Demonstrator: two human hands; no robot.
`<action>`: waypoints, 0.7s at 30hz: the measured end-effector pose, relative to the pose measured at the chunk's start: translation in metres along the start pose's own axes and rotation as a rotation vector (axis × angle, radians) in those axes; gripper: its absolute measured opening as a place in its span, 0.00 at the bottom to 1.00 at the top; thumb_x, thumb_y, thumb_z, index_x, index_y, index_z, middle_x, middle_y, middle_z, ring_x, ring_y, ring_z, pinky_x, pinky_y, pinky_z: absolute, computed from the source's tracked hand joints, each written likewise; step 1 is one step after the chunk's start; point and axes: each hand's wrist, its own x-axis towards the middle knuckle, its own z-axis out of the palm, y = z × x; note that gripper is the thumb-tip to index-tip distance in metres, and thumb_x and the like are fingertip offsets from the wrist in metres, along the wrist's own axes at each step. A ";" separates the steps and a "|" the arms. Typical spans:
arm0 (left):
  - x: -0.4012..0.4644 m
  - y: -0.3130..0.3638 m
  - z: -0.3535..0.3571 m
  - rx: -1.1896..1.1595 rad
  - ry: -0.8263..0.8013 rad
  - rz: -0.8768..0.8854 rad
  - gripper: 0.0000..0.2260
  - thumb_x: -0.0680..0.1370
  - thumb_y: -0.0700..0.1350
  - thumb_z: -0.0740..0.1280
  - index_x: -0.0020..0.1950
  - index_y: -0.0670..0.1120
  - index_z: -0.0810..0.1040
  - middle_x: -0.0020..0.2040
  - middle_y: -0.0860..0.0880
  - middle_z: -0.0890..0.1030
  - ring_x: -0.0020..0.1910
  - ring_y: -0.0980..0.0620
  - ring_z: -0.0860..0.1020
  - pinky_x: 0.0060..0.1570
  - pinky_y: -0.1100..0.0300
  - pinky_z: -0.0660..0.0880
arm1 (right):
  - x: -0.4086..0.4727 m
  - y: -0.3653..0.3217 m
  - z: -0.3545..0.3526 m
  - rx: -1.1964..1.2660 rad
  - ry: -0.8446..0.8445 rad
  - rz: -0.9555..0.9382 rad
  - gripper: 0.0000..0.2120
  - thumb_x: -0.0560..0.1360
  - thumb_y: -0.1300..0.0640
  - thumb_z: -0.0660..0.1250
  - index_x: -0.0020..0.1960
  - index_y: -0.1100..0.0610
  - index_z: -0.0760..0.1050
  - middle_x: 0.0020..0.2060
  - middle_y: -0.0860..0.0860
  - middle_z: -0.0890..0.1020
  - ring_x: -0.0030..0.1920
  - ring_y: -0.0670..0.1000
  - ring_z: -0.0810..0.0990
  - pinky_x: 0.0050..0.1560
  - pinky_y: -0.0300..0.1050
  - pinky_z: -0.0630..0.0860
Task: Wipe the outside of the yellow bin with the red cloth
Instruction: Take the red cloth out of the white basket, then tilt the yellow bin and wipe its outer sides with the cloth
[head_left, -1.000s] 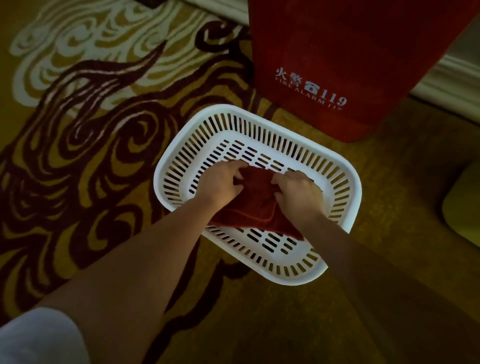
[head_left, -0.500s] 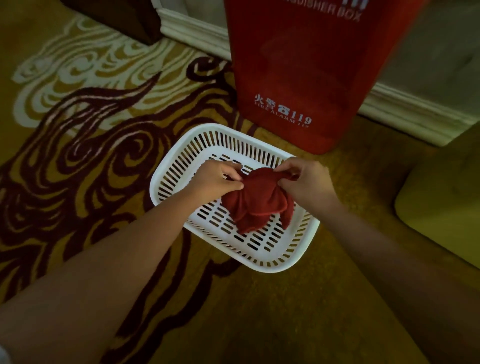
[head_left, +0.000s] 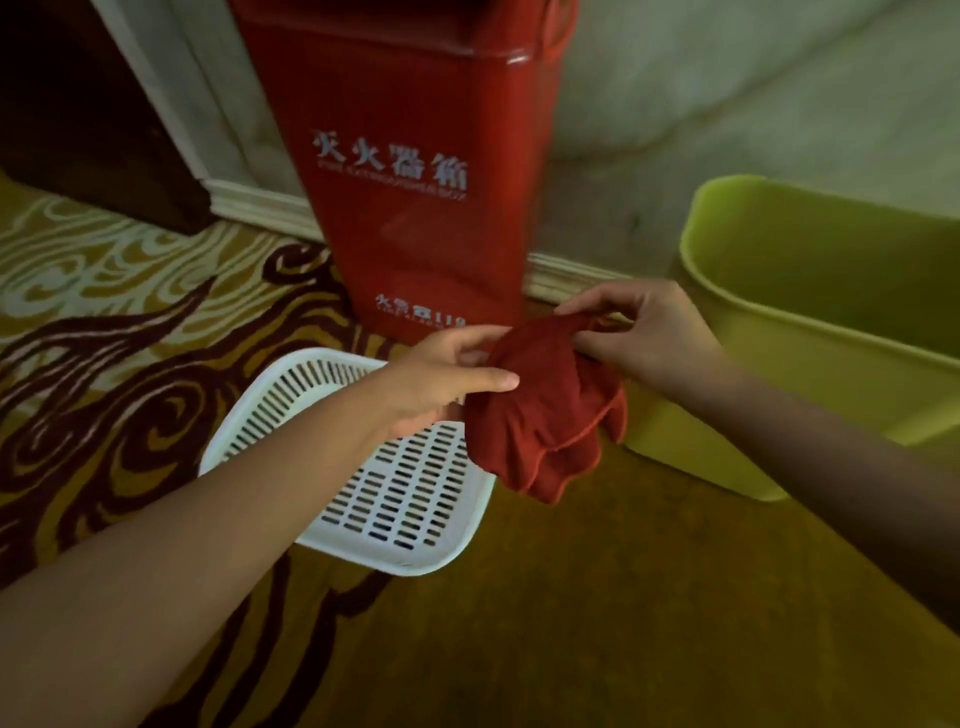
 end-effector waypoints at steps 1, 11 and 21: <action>0.002 0.006 0.013 -0.001 -0.013 0.002 0.19 0.71 0.34 0.66 0.58 0.52 0.74 0.49 0.52 0.79 0.46 0.58 0.79 0.43 0.58 0.77 | -0.007 0.000 -0.011 0.006 0.020 0.006 0.16 0.66 0.69 0.69 0.46 0.50 0.80 0.45 0.52 0.84 0.45 0.44 0.80 0.56 0.41 0.76; 0.010 0.022 0.117 -0.162 -0.098 0.015 0.17 0.71 0.33 0.64 0.54 0.51 0.72 0.44 0.51 0.78 0.42 0.55 0.77 0.39 0.57 0.74 | -0.136 0.032 -0.073 0.464 0.220 0.360 0.44 0.53 0.44 0.76 0.67 0.34 0.62 0.69 0.39 0.65 0.68 0.46 0.68 0.64 0.59 0.72; 0.024 -0.026 0.164 -0.310 -0.119 -0.082 0.18 0.62 0.39 0.70 0.50 0.53 0.76 0.43 0.54 0.83 0.48 0.53 0.78 0.40 0.55 0.78 | -0.171 0.069 -0.068 0.726 0.385 0.372 0.27 0.66 0.69 0.72 0.59 0.46 0.77 0.61 0.49 0.79 0.62 0.48 0.76 0.62 0.53 0.74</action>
